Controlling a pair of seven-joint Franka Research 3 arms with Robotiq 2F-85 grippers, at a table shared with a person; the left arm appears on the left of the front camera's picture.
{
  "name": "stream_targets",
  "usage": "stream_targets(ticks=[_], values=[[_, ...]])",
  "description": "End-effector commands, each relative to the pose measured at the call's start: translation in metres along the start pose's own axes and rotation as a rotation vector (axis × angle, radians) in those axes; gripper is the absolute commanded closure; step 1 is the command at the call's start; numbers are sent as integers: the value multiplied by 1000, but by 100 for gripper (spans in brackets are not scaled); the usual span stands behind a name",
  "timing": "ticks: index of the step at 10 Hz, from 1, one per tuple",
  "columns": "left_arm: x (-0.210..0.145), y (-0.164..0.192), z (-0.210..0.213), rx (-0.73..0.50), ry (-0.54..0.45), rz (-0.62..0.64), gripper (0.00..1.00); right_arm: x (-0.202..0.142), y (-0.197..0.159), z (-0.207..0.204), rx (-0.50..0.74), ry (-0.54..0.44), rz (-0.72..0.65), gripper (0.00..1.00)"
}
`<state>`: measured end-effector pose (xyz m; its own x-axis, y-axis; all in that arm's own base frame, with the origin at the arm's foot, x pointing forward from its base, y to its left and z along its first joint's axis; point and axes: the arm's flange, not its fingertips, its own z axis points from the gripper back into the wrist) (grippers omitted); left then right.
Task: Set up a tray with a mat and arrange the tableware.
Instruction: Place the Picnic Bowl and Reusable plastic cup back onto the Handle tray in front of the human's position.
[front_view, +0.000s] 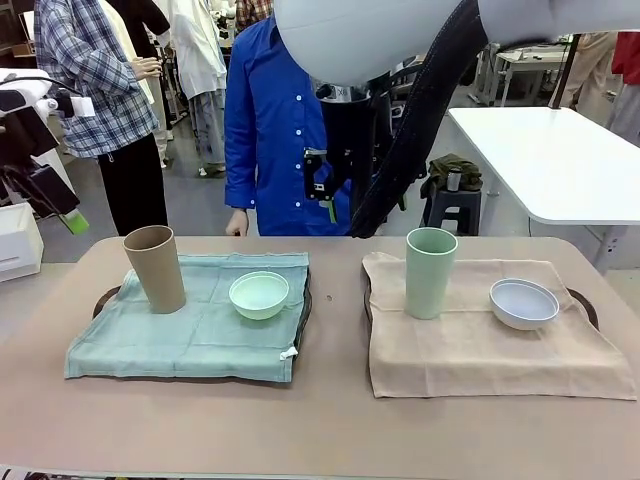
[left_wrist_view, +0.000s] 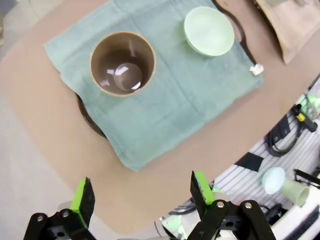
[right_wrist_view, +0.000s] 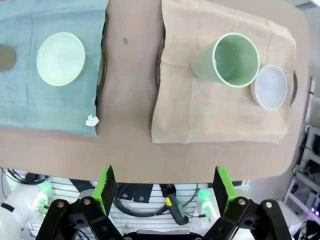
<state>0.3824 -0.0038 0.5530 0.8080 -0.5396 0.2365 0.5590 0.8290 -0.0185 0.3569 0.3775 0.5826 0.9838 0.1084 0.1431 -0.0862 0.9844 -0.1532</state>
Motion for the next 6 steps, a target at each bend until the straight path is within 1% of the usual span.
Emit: stream_targets(ticks=[1, 6], values=[[0, 0, -5, 26, 0, 6, 0, -2, -1, 2, 1, -4, -1, 0], [0, 0, -5, 26, 0, 6, 0, -2, -1, 2, 1, -4, -1, 0]])
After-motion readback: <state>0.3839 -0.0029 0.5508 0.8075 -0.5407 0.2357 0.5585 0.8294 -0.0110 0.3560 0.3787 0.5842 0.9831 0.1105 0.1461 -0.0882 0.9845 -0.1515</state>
